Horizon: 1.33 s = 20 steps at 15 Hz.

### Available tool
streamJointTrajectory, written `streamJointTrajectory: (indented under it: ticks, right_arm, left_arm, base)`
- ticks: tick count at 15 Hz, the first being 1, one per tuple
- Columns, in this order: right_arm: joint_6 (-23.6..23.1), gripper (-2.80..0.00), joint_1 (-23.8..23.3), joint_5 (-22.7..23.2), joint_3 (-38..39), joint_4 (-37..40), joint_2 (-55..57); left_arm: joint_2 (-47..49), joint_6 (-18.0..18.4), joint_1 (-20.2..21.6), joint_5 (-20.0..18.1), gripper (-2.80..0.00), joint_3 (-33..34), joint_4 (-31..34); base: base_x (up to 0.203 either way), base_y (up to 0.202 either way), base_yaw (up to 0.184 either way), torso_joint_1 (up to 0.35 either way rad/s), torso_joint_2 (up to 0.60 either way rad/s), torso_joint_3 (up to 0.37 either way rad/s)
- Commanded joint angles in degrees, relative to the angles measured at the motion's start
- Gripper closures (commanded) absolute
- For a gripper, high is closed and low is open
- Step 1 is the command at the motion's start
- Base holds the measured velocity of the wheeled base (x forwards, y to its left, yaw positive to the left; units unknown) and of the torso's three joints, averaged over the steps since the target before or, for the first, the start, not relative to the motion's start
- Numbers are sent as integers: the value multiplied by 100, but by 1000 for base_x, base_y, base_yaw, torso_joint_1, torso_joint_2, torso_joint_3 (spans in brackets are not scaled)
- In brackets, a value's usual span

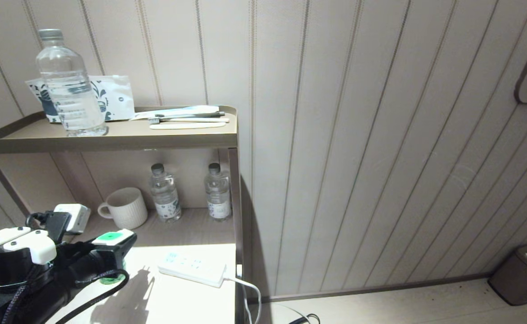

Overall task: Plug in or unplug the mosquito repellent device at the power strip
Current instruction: Place the mosquito repellent liquid on the table

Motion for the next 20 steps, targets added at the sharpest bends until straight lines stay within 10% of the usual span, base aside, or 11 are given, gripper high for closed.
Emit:
streamJointTrajectory:
  ticks: [1,13,20]
  right_arm:
    - [-3,0,-1,-2,-5,4,7]
    - [-3,0,-1,-2,4,4,7]
    - [-3,0,-1,-2,-5,4,7]
  left_arm:
    - [455,13,115,18,0,83,-496]
    - [1260,49,332,65,0,482,-1182]
    - [1681,40,243,722,0,101,-1182]
  base:
    - [0,0,0,0,0,0]
    - [0,0,0,0,0,0]
    - [0,0,0,0,0,0]
